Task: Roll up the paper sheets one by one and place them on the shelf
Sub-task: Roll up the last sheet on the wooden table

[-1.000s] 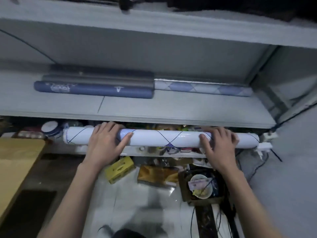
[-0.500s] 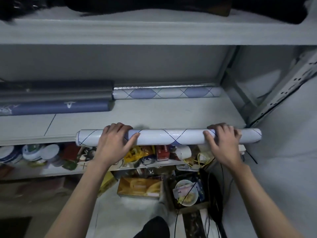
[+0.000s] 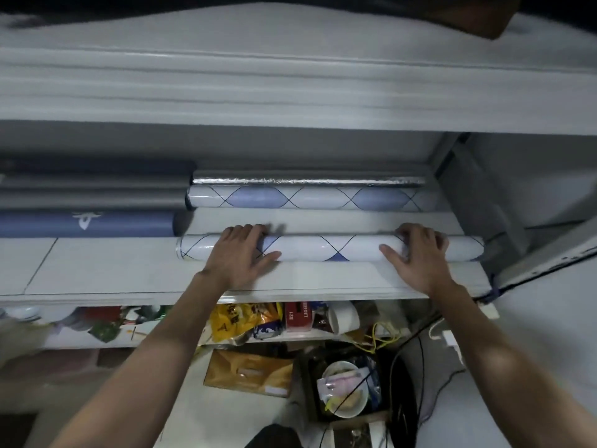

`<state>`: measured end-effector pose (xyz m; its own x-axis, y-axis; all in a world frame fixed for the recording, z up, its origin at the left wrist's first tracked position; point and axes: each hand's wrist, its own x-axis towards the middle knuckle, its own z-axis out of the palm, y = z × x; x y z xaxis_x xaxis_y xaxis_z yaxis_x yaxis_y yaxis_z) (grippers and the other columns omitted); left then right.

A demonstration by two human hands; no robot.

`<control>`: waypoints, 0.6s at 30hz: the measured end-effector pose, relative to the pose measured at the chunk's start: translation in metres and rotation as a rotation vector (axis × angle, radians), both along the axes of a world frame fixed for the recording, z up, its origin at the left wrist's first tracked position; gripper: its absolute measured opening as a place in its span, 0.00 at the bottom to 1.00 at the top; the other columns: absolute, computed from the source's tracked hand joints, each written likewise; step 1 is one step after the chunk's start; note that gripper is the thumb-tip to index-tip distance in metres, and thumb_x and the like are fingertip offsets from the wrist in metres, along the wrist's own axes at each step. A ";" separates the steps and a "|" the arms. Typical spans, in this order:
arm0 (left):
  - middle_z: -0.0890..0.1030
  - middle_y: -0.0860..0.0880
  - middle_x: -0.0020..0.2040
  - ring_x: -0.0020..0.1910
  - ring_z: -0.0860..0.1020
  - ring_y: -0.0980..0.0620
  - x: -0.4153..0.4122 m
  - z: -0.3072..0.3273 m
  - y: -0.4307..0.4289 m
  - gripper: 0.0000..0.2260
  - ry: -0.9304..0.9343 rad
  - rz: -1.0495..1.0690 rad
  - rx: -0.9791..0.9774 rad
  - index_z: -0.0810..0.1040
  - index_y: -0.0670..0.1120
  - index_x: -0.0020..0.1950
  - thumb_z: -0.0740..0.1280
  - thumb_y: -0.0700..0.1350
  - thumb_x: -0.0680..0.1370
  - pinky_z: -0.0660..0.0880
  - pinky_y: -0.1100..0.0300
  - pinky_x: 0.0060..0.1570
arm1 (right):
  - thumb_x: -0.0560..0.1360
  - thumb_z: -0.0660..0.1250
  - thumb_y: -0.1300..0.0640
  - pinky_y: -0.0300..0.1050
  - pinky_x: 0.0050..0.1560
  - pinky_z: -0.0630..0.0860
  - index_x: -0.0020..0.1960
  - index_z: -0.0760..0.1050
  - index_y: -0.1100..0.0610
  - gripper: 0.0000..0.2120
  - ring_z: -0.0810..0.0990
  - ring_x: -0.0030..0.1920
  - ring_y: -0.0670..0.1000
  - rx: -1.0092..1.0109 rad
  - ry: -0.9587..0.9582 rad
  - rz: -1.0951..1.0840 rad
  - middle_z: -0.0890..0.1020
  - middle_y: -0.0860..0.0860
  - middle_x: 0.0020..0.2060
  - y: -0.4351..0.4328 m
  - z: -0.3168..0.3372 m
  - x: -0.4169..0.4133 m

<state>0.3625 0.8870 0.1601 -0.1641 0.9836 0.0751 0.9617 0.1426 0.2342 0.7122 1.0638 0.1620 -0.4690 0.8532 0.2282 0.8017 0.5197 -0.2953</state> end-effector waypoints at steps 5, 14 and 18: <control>0.78 0.45 0.64 0.64 0.74 0.43 -0.007 -0.014 0.025 0.28 0.037 0.084 -0.005 0.68 0.48 0.70 0.54 0.66 0.79 0.64 0.48 0.67 | 0.77 0.65 0.38 0.55 0.65 0.58 0.60 0.76 0.54 0.22 0.73 0.63 0.58 -0.020 -0.051 -0.003 0.79 0.51 0.57 0.030 -0.018 -0.021; 0.66 0.38 0.70 0.71 0.63 0.35 0.041 -0.032 0.010 0.23 0.017 0.550 0.191 0.70 0.53 0.69 0.57 0.59 0.77 0.65 0.36 0.64 | 0.78 0.58 0.36 0.65 0.62 0.69 0.73 0.67 0.49 0.28 0.71 0.62 0.72 -0.062 -0.051 -0.442 0.62 0.64 0.72 0.004 -0.032 -0.021; 0.62 0.38 0.71 0.74 0.57 0.35 0.042 -0.037 0.024 0.23 -0.099 0.531 0.249 0.67 0.52 0.70 0.63 0.52 0.76 0.63 0.36 0.70 | 0.80 0.63 0.44 0.62 0.66 0.70 0.78 0.61 0.50 0.29 0.73 0.62 0.71 -0.135 0.047 -0.353 0.52 0.63 0.77 0.014 -0.035 -0.025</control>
<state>0.4045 0.9111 0.1231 -0.6467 0.7199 0.2521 0.7458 0.5275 0.4068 0.6867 1.0773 0.1272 -0.1321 0.9843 0.1171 0.9086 0.1675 -0.3826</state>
